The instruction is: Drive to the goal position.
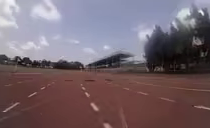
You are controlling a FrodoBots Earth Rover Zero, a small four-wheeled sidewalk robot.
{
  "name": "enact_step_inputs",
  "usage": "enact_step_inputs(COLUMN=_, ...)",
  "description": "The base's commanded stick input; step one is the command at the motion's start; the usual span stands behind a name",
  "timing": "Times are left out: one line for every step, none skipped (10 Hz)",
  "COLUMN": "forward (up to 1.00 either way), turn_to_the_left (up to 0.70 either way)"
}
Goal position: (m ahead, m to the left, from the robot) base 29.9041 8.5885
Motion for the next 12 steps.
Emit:
enact_step_inputs(forward=0.7, turn_to_the_left=0.0)
enact_step_inputs(forward=0.7, turn_to_the_left=0.0)
enact_step_inputs(forward=0.7, turn_to_the_left=0.0)
enact_step_inputs(forward=0.7, turn_to_the_left=0.0)
enact_step_inputs(forward=0.7, turn_to_the_left=0.0)
enact_step_inputs(forward=0.7, turn_to_the_left=0.0)
enact_step_inputs(forward=0.7, turn_to_the_left=0.0)
enact_step_inputs(forward=0.7, turn_to_the_left=0.0)
enact_step_inputs(forward=0.7, turn_to_the_left=0.0)
enact_step_inputs(forward=0.7, turn_to_the_left=0.0)
enact_step_inputs(forward=0.7, turn_to_the_left=0.0)
enact_step_inputs(forward=0.7, turn_to_the_left=0.0)
